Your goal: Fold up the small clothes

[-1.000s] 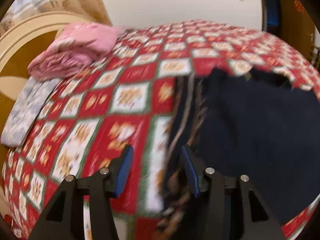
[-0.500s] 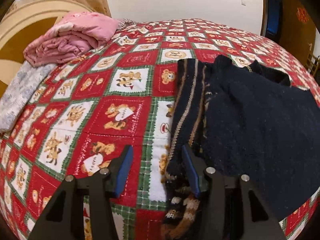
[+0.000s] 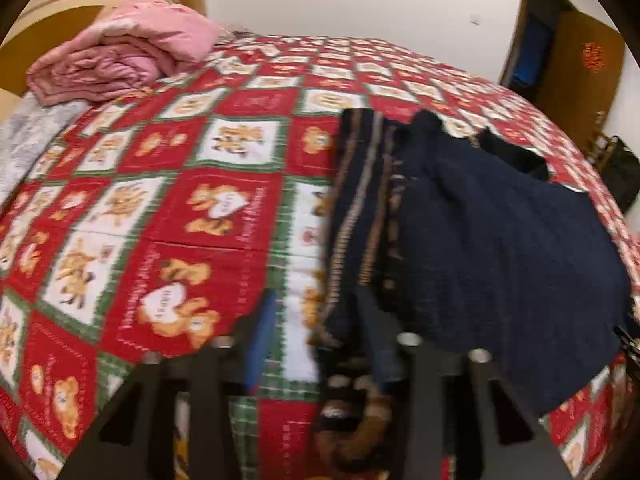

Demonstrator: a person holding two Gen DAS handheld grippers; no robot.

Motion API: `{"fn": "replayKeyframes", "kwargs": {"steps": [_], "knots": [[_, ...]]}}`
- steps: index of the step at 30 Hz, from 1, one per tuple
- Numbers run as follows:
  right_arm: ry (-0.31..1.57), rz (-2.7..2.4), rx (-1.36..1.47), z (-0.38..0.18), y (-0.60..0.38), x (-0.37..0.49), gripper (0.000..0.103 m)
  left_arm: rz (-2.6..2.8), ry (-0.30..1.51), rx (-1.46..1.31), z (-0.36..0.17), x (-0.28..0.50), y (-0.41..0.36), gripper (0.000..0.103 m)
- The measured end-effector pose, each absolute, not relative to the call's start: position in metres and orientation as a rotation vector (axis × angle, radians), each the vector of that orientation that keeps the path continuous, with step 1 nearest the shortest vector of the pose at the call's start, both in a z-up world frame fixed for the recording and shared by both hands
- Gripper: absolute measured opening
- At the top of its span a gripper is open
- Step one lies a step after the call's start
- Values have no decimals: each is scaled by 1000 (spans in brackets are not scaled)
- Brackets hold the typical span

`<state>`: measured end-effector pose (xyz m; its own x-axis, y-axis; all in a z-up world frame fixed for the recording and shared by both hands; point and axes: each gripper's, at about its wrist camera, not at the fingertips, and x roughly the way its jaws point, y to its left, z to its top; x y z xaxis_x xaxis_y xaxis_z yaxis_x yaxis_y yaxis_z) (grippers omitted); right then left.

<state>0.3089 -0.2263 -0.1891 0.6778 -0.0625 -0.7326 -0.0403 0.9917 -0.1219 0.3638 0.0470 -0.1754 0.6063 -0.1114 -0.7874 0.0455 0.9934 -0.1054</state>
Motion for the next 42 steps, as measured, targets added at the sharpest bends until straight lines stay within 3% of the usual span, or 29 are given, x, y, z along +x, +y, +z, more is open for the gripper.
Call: {"fn": "replayKeyframes", "kwargs": {"steps": [1, 3, 8, 9, 10, 11, 12, 20, 26, 34, 38, 40, 42], "knots": [[824, -15, -134, -189, -226, 309, 60, -91, 917, -83, -175, 364, 47, 36], [821, -23, -143, -189, -225, 308, 61, -127, 923, -86, -174, 365, 44, 22], [827, -68, -177, -183, -214, 302, 61, -153, 913, -94, -167, 362, 47, 20], [826, -81, -187, -180, -210, 299, 61, -155, 902, -117, -164, 359, 54, 23], [816, -83, -196, -176, -203, 297, 61, -142, 884, -131, -161, 356, 61, 33], [806, -78, -212, -172, -194, 295, 61, -119, 867, -130, -159, 353, 69, 49], [799, -72, -233, -169, -185, 294, 61, -103, 854, -126, -157, 351, 75, 53], [686, 183, -448, -147, -31, 300, 61, -12, 852, -197, -168, 356, 138, 53], [580, 311, -640, -162, 84, 299, 61, -44, 862, -238, -177, 350, 151, 53], [510, 248, -798, -187, 155, 316, 61, -89, 872, -271, -176, 351, 169, 53], [573, 267, -767, -200, 154, 320, 19, -148, 893, -320, -173, 364, 174, 53], [540, 261, -788, -205, 157, 312, 9, -190, 905, -323, -171, 374, 170, 53], [524, 247, -795, -209, 157, 308, 8, -251, 915, -332, -168, 386, 163, 53]]}}
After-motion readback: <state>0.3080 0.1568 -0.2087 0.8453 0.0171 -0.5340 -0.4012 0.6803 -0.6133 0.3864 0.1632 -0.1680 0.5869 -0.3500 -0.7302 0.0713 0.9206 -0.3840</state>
